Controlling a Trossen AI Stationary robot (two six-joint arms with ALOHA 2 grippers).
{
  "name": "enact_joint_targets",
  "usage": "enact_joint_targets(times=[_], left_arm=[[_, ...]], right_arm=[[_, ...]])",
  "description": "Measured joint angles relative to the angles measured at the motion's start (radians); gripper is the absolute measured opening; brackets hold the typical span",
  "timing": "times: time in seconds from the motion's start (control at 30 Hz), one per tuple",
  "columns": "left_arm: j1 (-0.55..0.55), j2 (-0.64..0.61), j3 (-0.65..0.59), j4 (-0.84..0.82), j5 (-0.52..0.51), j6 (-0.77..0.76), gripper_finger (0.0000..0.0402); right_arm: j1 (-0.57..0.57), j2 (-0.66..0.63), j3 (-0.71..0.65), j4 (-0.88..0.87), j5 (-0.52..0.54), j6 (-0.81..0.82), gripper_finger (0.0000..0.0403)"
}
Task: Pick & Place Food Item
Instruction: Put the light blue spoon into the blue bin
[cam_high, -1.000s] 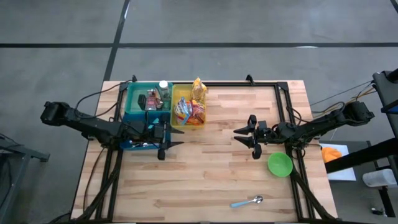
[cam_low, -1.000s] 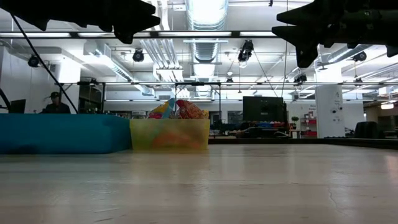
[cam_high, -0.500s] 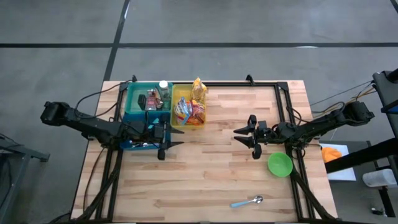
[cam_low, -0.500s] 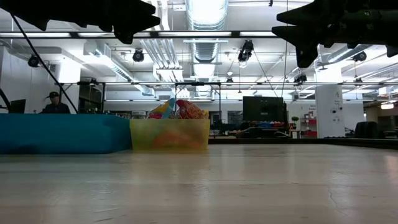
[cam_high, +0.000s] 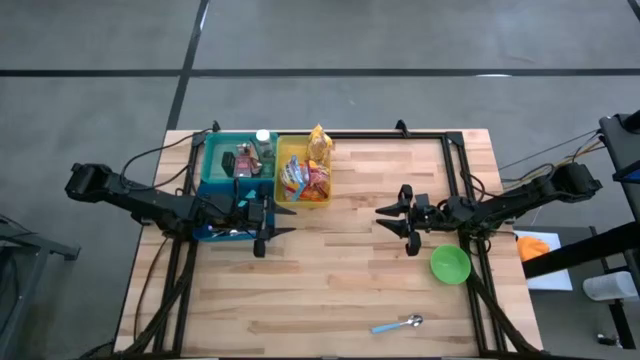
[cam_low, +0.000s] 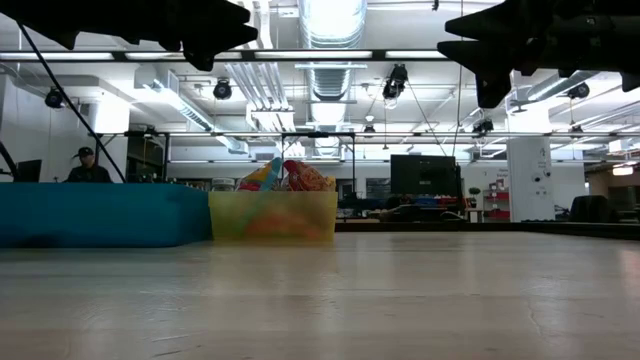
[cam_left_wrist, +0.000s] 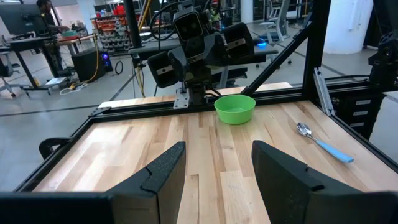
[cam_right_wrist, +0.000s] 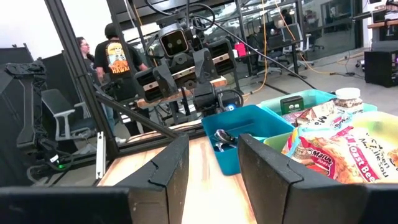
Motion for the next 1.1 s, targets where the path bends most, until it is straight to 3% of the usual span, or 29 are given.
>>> enact_joint_targets(times=[0.27,0.47,0.57,0.67,0.77,0.9,1.1], left_arm=[[0.0,0.0,0.0,0.0,0.0,0.0,0.0185],[0.0,0.0,0.0,-0.003,0.0,0.0,0.0185],[0.0,0.0,0.0,-0.007,0.0,0.0,0.0185],[0.0,0.0,0.0,-0.008,0.0,0.0,0.0185],[0.0,0.0,0.0,-0.01,0.0,0.0,0.0185],[-0.001,0.0,0.0,-0.01,0.0,0.001,0.0185],[-0.001,0.0,0.0,-0.01,0.0,0.001,0.0185]], right_arm=[[0.0,0.012,0.016,0.0,0.0,0.017,0.0135],[0.0,0.037,0.06,-0.012,-0.008,0.186,0.0135],[0.0,0.039,0.12,-0.094,-0.079,0.278,0.0135],[0.015,0.042,0.224,-0.301,-0.168,0.328,0.0135],[0.06,0.045,0.364,-0.638,-0.18,0.301,0.0135],[0.142,0.1,0.573,-1.033,-0.117,0.305,0.0134],[0.288,0.259,0.809,-1.363,0.017,0.307,0.0134]])
